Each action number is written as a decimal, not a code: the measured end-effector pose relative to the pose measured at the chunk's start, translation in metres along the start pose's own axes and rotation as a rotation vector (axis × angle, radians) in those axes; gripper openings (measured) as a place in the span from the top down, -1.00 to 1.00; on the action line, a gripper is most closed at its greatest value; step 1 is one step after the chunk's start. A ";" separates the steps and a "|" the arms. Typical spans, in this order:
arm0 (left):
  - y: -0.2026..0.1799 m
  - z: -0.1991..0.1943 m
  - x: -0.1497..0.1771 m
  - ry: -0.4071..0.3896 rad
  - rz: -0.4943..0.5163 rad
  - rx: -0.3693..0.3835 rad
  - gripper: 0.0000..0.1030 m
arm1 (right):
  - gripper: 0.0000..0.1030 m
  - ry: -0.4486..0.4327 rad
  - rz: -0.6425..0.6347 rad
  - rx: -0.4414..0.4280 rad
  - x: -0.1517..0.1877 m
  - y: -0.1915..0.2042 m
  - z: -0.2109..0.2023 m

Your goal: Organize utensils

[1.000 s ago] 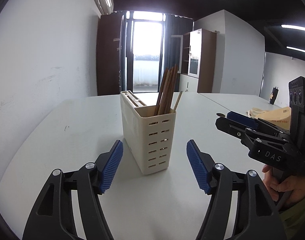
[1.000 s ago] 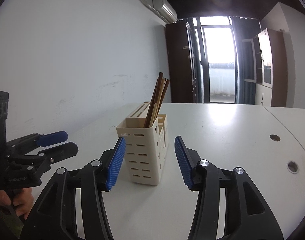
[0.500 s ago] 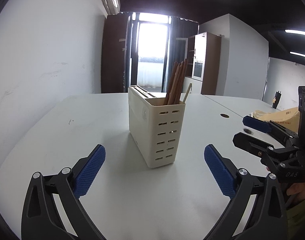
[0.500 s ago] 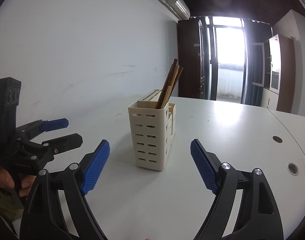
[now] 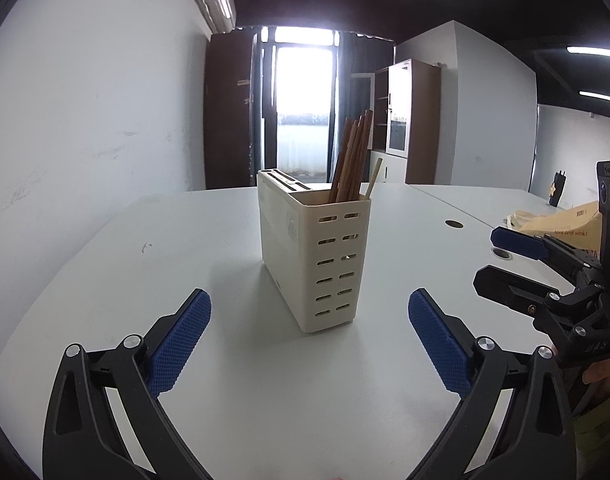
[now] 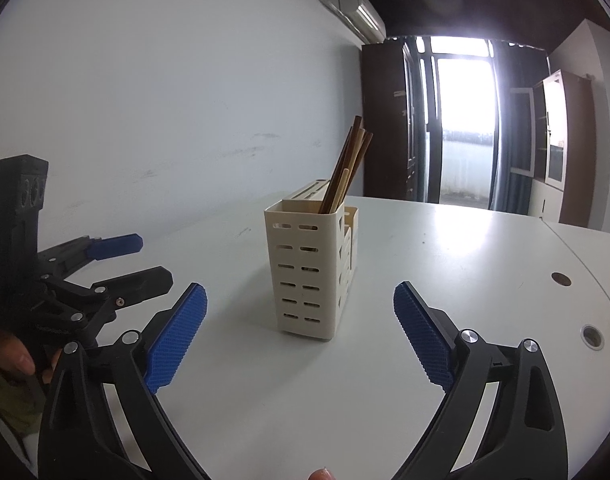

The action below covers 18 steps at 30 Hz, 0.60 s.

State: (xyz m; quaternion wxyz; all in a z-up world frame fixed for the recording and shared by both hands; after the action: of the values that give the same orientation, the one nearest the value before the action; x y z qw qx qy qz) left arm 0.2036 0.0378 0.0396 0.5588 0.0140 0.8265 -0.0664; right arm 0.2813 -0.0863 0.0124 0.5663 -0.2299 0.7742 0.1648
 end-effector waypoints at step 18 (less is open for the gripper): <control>0.000 0.005 0.007 0.065 0.022 -0.006 -0.89 | -0.88 0.026 0.011 -0.019 0.003 -0.004 0.000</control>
State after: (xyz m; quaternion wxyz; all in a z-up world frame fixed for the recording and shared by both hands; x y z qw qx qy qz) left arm 0.2056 0.0368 0.0310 0.5323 0.0237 0.8443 -0.0569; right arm 0.2827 -0.0905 0.0097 0.5529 -0.2330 0.7813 0.1722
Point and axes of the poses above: each gripper's, at about its wrist camera, not at the fingertips, and z roughly the way its jaws point, y to its left, x to its underside, the point moved 5 cm from there along z, roughly the way its jaws point, and after that the axes turned 13 degrees about x, right-handed, at the moved point
